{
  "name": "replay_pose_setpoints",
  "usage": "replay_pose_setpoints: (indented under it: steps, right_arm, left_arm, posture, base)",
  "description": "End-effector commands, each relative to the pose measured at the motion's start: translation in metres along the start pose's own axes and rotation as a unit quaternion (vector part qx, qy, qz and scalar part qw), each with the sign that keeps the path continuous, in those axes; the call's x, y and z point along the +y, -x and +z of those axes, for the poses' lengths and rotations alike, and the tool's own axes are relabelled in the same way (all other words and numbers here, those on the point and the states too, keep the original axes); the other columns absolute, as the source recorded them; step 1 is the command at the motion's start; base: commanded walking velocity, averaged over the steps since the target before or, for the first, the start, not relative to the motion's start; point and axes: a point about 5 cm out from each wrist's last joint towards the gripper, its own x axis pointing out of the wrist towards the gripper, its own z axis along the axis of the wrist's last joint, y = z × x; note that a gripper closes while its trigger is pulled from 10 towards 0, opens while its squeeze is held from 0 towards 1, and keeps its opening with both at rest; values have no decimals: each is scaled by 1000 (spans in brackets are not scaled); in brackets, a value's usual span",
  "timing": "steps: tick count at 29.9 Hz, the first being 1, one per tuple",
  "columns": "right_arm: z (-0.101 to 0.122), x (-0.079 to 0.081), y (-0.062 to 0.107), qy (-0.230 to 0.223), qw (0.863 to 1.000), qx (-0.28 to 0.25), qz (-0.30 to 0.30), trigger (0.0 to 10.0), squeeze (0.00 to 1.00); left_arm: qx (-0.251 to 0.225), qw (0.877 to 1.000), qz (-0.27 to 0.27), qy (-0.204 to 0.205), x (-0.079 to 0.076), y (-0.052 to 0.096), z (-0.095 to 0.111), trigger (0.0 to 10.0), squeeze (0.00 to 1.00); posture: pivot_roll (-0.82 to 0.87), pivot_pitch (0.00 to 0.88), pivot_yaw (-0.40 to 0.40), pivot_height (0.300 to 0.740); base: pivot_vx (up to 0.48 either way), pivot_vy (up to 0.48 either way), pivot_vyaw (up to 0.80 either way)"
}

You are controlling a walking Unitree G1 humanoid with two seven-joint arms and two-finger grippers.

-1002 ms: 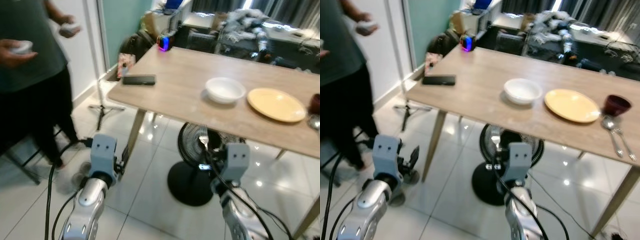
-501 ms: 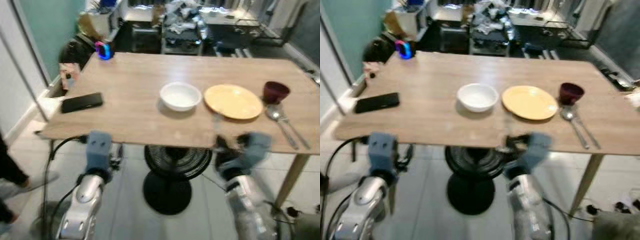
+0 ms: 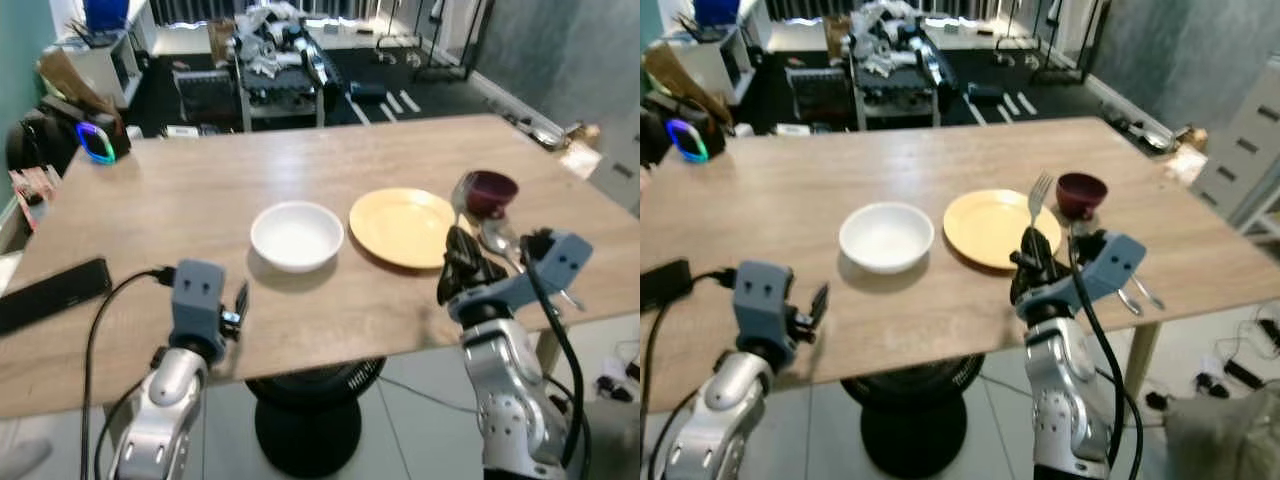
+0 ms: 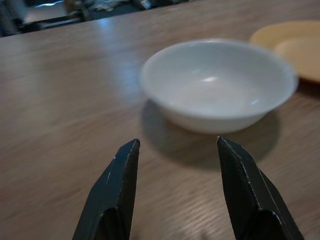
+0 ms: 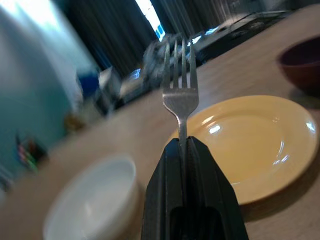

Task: Setting the table

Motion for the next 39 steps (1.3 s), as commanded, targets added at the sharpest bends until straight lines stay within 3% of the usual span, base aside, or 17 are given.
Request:
replay_pose_setpoints:
  steps: [1,5,8,10,16,22,33,34,39]
  right_arm:
    - [-13,18,3,51,996,36,63,10000,0]
    - [-28,24,6,121,986,67,93,10000,0]
    - [-37,18,3,179,976,88,83,10000,0]
    - [-39,14,2,193,974,97,70,10000,0]
    - [-46,7,-3,199,972,112,52,10000,0]
    - [-75,-1,-10,186,971,150,7,10000,0]
    - [-96,-5,-6,196,965,173,12,10000,0]
    - [-98,-5,-6,203,964,173,16,10000,996]
    - [-95,-3,-12,198,969,144,15,10000,1000]
  left_arm:
    - [14,1000,4,0,4,4,-6,10000,0]
    - [13,1000,4,-1,4,5,-6,10000,0]
    - [10,1000,9,-1,7,6,-4,10000,0]
    - [9,1000,11,-1,8,6,-3,10000,0]
    - [8,1000,16,-1,10,8,-1,10000,0]
    - [8,1000,24,-3,14,15,3,10000,0]
    - [16,999,37,-11,21,24,5,10000,0]
    - [17,999,38,-11,22,25,5,10000,0]
    - [17,999,37,-9,20,22,7,10000,0]
  posture:
    - [-8,0,57,740]
    - [-2,0,53,740]
    - [10,0,49,740]
    - [15,0,48,740]
    - [28,0,45,740]
    - [68,0,47,740]
    - [109,14,51,740]
    - [109,13,51,740]
    - [107,5,54,740]
  base:
    - [0,0,0]
    - [0,0,0]
    - [0,0,0]
    - [0,0,0]
    - [0,0,0]
    - [0,0,0]
    - [0,0,0]
    - [0,0,0]
    - [0,0,0]
